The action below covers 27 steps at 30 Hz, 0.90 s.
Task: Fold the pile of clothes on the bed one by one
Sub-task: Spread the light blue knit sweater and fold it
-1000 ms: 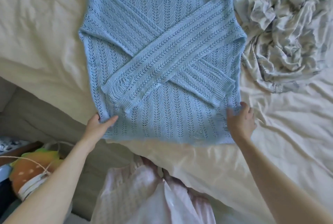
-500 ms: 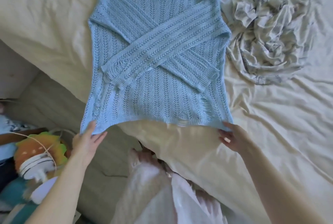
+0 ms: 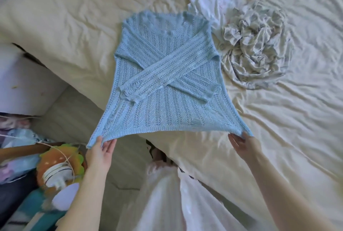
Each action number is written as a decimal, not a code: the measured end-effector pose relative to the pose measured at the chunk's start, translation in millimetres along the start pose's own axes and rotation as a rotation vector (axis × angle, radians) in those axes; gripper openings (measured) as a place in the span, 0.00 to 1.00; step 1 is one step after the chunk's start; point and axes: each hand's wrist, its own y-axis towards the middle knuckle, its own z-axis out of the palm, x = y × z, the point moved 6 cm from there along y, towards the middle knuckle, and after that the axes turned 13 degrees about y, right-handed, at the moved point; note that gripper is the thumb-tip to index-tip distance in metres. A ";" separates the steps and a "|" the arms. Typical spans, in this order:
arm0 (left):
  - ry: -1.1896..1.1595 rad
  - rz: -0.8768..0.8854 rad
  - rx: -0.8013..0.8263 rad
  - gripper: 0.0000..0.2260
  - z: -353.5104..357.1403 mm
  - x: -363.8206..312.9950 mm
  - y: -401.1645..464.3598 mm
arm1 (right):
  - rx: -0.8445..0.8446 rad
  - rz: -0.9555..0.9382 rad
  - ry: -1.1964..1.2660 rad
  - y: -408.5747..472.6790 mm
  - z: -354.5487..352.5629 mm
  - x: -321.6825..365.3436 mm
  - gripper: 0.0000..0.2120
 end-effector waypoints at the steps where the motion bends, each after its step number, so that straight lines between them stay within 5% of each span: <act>1: -0.016 -0.014 0.004 0.06 -5.7 3.7 -7.4 | -0.017 -0.003 -0.012 -7.7 -9.8 1.0 0.14; 8: -0.052 -0.124 -0.105 0.04 -53.9 37.0 -43.6 | -0.191 0.037 -0.117 -39.6 -95.6 -3.3 0.20; 11: 0.003 -0.101 -0.108 0.14 -53.3 34.1 -51.0 | -0.165 0.067 -0.129 -44.4 -100.3 -0.7 0.18; 16: -0.047 0.033 -0.069 0.14 -16.4 -8.5 -55.2 | -0.044 -0.027 -0.014 -37.7 -57.5 27.8 0.04; 20: -0.081 0.129 -0.051 0.03 21.4 -55.2 -53.4 | 0.057 -0.131 -0.021 -27.0 -6.5 63.6 0.06; 27: -0.146 0.182 -0.008 0.07 104.2 -126.8 -17.9 | 0.069 -0.137 0.248 -5.6 96.8 99.7 0.03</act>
